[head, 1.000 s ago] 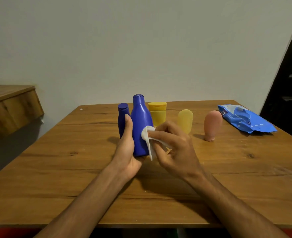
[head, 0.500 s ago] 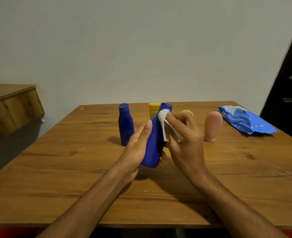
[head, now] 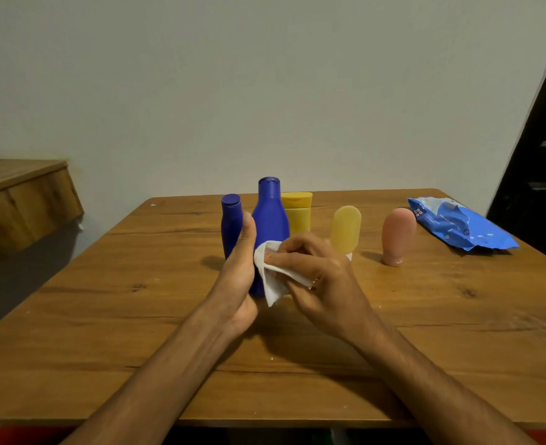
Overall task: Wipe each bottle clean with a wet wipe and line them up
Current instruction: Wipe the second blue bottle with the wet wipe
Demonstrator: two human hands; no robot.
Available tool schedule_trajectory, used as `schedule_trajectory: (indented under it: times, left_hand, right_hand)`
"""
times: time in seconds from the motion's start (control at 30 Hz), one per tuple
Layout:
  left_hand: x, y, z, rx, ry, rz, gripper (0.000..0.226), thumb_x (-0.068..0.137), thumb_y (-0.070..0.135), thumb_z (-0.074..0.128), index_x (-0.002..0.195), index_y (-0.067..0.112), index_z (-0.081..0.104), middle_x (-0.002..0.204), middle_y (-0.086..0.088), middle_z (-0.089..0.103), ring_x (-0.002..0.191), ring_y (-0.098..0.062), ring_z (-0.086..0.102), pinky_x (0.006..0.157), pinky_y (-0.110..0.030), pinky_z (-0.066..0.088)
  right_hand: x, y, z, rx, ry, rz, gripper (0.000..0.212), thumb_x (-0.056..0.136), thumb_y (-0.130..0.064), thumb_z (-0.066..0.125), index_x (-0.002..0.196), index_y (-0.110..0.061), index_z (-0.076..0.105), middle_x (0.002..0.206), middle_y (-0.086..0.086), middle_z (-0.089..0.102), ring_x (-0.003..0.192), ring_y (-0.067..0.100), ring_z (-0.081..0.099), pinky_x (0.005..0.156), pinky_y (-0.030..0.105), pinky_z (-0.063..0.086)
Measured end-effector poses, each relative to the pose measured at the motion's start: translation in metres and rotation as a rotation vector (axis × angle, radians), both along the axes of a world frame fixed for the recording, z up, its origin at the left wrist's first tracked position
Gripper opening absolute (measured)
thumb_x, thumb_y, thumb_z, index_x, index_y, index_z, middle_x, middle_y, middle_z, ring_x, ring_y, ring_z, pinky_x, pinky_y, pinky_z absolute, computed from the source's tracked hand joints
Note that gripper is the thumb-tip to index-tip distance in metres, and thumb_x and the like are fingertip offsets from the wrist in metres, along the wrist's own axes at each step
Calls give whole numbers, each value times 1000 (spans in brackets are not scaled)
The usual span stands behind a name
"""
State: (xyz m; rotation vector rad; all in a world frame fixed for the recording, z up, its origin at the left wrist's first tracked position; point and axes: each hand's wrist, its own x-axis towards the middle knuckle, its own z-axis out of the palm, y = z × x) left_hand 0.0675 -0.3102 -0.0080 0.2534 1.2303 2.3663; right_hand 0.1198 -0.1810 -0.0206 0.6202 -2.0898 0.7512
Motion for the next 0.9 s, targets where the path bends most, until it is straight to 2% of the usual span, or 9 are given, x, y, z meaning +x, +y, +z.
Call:
schedule_trajectory:
  times: [0.1,0.17,0.23,0.33,0.4,0.57,0.7,0.8,0.9]
  left_hand:
    - [-1,-3,4,47,-27,-26,72,80,67,57,117,5,60,97,-12,66,87,-24,66,78,-39,55]
    - [-3,-5,7,63,-15,-22,77,82,70,55,124,5,59,105,-13,64,91,-24,64,88,-42,52]
    - [-5,-7,8,71,-4,-6,79,83,71,52,127,6,57,109,-12,64,93,-25,61,97,-44,46]
    - [-6,-12,14,91,51,32,73,87,69,42,125,8,57,97,-8,68,83,-21,63,83,-40,50]
    - [-7,-17,20,156,56,42,66,92,65,39,126,11,57,96,-7,68,81,-19,64,78,-36,54]
    - [-6,-25,31,277,30,10,57,95,58,41,126,12,55,95,-8,67,79,-16,66,76,-28,56]
    - [-5,-24,31,276,-11,-14,62,91,57,49,131,11,52,97,-10,66,81,-18,66,75,-34,59]
    - [-6,-21,29,250,-4,-12,64,85,56,55,130,10,51,97,-9,66,82,-18,67,72,-35,58]
    - [-5,-20,29,279,-6,-12,59,88,50,58,130,9,52,98,-10,66,84,-20,67,73,-36,58]
  right_hand:
    - [1,-1,0,-10,-36,38,27,86,-21,61,110,-14,72,104,2,62,96,11,56,78,33,53]
    - [1,0,-1,-16,-47,56,25,84,-16,66,109,-14,72,103,1,62,100,7,55,86,25,49]
    - [3,1,-1,-22,-40,68,25,81,-9,70,106,-13,73,102,-1,62,105,2,54,85,20,47]
    - [4,1,0,-75,13,46,22,81,-13,68,102,-11,73,96,2,63,91,14,60,70,32,53]
    - [4,1,0,-115,75,-20,23,82,-16,64,102,-8,72,94,4,62,85,18,59,65,36,53]
    - [2,2,0,-175,192,-132,26,83,-15,63,107,-6,69,98,8,61,89,15,58,68,24,54]
    - [4,-2,-2,-84,245,-96,29,84,-16,65,111,-9,66,102,11,61,90,21,60,66,30,54]
    - [4,-4,-2,-68,285,-77,30,85,-19,64,113,-15,58,106,5,56,90,20,60,69,27,54]
    - [5,-4,0,-114,305,-99,29,85,-20,63,112,-16,57,104,7,59,92,16,60,73,24,54]
